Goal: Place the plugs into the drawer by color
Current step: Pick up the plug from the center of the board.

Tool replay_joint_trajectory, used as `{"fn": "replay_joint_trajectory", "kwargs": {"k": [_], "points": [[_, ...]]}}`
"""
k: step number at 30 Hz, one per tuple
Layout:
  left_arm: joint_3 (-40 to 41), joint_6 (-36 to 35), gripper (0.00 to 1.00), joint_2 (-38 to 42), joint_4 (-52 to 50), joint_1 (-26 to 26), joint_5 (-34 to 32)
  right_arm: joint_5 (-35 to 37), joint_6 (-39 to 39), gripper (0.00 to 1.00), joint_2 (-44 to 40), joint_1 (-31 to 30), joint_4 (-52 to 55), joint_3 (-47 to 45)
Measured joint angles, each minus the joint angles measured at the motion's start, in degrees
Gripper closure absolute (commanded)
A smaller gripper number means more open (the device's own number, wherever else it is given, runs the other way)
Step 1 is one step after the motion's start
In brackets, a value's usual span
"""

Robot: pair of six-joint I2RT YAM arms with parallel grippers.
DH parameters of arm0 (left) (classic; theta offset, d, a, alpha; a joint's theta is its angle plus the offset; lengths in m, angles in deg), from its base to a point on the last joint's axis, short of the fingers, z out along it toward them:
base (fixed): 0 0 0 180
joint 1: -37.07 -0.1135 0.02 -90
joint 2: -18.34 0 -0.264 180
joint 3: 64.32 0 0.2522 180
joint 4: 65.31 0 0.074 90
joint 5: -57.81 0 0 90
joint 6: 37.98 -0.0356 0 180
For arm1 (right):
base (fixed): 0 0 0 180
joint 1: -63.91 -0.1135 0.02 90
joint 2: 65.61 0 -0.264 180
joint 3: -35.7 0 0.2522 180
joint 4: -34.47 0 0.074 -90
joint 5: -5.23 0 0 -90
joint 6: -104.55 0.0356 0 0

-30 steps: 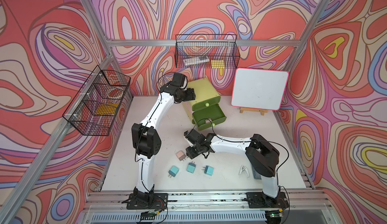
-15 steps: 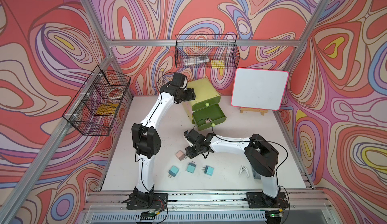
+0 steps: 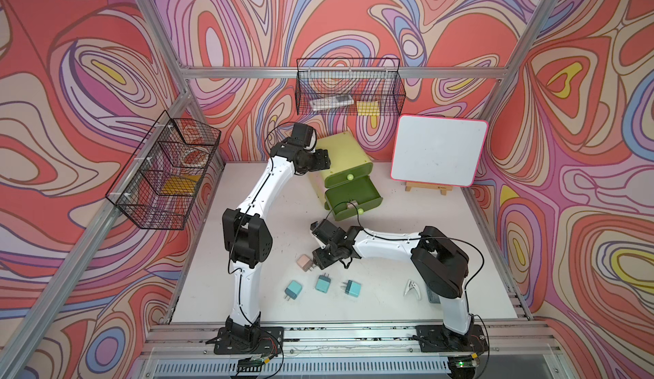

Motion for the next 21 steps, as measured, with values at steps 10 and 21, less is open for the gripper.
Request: {"fn": "replay_joint_trajectory", "kwargs": {"k": [10, 21], "points": [[0.00, 0.00, 0.26, 0.00, -0.02, 0.00, 0.00, -0.13, 0.26, 0.54, -0.04, 0.00, -0.09, 0.00], [0.00, 0.00, 0.25, 0.00, -0.07, 0.00, 0.00, 2.36, 0.31, 0.61, -9.18, 0.00, 5.01, -0.55]]}}
